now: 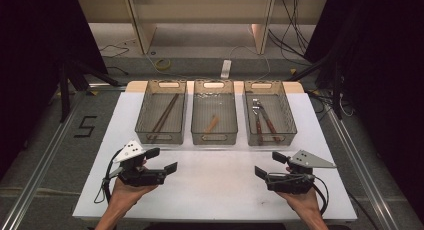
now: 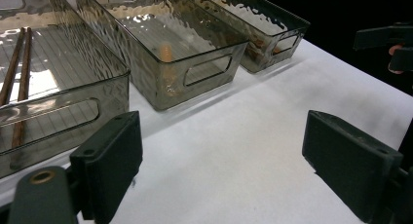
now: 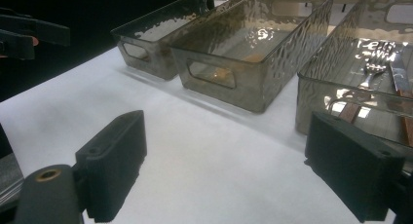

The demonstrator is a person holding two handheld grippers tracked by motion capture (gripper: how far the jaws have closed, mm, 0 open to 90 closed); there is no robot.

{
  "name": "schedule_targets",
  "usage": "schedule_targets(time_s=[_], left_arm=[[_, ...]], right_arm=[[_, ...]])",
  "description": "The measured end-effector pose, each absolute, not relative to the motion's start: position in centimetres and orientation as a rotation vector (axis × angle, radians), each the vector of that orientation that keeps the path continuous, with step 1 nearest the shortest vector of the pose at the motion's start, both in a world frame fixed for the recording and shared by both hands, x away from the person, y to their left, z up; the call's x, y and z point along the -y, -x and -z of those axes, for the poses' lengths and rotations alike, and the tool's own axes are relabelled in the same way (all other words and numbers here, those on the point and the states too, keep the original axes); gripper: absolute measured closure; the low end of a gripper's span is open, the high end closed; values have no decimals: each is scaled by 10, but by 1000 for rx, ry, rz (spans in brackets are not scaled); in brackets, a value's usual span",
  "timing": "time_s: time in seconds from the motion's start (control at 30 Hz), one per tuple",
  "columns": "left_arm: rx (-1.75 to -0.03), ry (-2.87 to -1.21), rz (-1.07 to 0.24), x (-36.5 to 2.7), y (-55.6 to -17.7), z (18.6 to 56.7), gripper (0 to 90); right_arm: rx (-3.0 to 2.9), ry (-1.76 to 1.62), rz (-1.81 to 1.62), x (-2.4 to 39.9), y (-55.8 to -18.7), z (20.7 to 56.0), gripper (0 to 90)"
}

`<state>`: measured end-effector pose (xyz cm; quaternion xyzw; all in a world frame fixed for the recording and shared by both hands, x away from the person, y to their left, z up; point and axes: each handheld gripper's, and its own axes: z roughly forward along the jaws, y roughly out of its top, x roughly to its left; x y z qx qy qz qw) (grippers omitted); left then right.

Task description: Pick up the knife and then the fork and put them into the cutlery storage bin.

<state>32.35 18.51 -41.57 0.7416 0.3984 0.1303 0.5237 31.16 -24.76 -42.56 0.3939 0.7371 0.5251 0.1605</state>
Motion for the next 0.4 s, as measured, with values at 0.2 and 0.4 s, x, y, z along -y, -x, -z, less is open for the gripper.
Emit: schedule_targets(time_s=[0.2, 0.4], left_arm=[[-951, -1778, -311, -185, -323, 416, 144], [-950, -1779, -312, -184, -323, 416, 144]], right_arm=[[-2099, -1127, -1497, 248, -312, 425, 160], [-2098, -1125, -1500, 248, -312, 425, 160]])
